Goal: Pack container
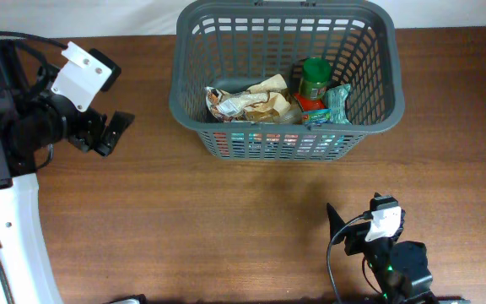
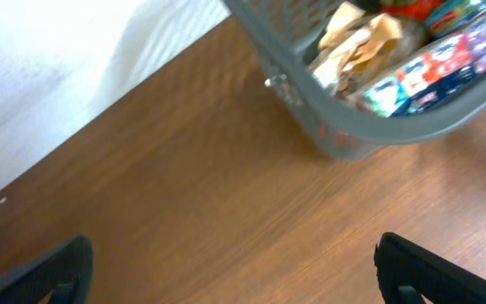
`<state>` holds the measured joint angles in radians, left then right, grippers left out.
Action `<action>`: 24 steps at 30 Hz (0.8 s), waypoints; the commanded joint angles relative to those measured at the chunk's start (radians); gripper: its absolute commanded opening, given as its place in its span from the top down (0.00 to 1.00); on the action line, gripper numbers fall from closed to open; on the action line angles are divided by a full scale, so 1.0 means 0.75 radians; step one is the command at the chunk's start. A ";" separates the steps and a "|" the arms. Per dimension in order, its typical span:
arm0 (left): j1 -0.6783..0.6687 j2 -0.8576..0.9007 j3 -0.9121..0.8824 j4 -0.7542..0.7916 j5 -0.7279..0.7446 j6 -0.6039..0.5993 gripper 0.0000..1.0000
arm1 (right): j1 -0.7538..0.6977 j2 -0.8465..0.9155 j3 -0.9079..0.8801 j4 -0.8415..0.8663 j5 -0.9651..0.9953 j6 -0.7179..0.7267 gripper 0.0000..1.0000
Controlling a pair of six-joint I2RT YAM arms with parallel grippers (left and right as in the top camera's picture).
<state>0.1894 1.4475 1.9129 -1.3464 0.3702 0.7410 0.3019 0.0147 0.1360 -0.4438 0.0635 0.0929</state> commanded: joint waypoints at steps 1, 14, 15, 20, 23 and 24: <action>0.004 -0.006 -0.008 -0.053 -0.107 0.005 0.01 | 0.008 -0.015 -0.011 0.004 0.026 -0.010 0.01; -0.121 -0.660 -0.762 0.712 -0.081 -0.742 0.01 | 0.008 -0.015 -0.011 0.004 0.026 -0.010 0.01; -0.123 -0.754 -0.880 0.773 -0.125 -0.801 0.01 | 0.008 -0.015 -0.011 0.004 0.026 -0.010 0.01; -0.123 -1.180 -1.361 0.863 -0.270 -0.870 0.01 | 0.008 -0.015 -0.011 0.004 0.026 -0.010 0.01; -0.123 -1.397 -1.589 0.864 -0.368 -0.956 0.01 | 0.008 -0.015 -0.011 0.004 0.026 -0.010 0.01; -0.123 -1.455 -1.645 0.863 -0.387 -0.976 0.01 | 0.008 -0.015 -0.011 0.004 0.026 -0.010 0.01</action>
<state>0.0998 0.4553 0.7906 -0.7017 0.1871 0.1135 0.3019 0.0139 0.1341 -0.4397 0.0704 0.0929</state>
